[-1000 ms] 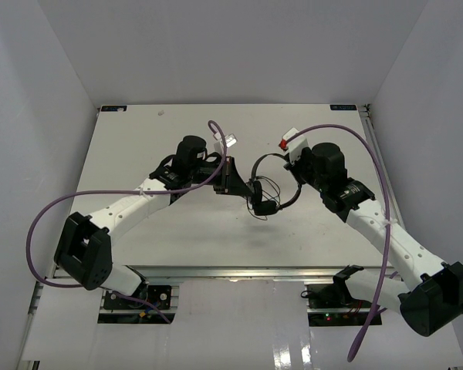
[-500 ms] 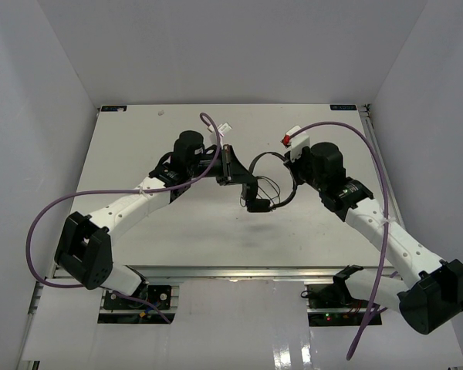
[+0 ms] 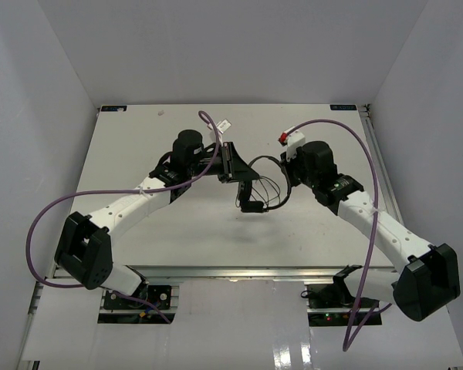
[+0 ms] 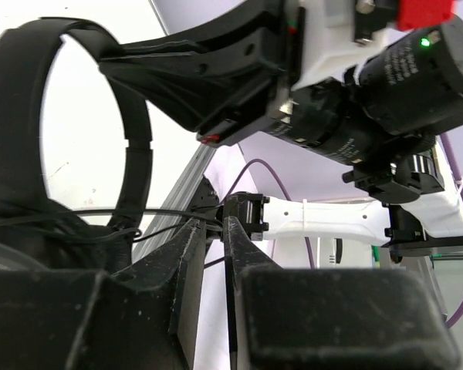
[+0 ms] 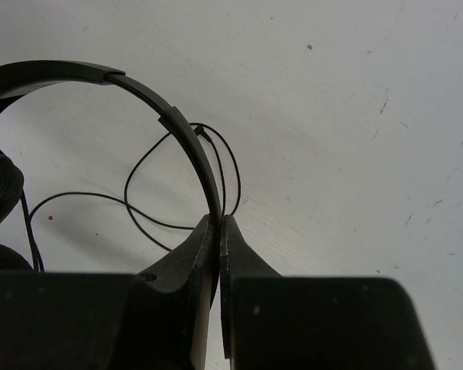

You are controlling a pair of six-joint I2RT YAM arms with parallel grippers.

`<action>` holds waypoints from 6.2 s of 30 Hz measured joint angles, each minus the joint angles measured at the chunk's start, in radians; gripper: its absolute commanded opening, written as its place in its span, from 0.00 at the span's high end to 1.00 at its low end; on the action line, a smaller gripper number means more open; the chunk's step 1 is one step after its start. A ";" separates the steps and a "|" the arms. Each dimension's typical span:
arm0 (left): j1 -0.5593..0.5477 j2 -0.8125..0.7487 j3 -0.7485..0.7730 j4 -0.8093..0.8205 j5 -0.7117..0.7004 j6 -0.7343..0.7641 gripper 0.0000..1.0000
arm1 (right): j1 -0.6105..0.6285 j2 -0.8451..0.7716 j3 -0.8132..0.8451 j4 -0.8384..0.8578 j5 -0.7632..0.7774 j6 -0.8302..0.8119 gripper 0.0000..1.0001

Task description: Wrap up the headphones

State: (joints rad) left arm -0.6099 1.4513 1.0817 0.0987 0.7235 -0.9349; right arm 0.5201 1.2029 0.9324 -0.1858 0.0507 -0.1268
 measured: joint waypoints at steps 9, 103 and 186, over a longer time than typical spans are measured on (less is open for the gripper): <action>-0.035 0.002 -0.026 0.031 -0.001 -0.007 0.69 | -0.004 0.044 0.043 -0.026 -0.005 0.089 0.92; -0.186 0.354 -0.483 1.117 -0.473 0.538 0.94 | -0.219 0.017 0.283 -0.114 -0.571 0.535 0.92; 0.043 0.157 0.308 -0.532 0.350 0.402 0.80 | 0.013 -0.056 0.001 0.133 0.086 -0.193 0.92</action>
State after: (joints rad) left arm -0.5664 1.6082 1.3897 -0.4333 1.0732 -0.5334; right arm 0.5335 1.1465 0.9339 -0.0529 0.1368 -0.3193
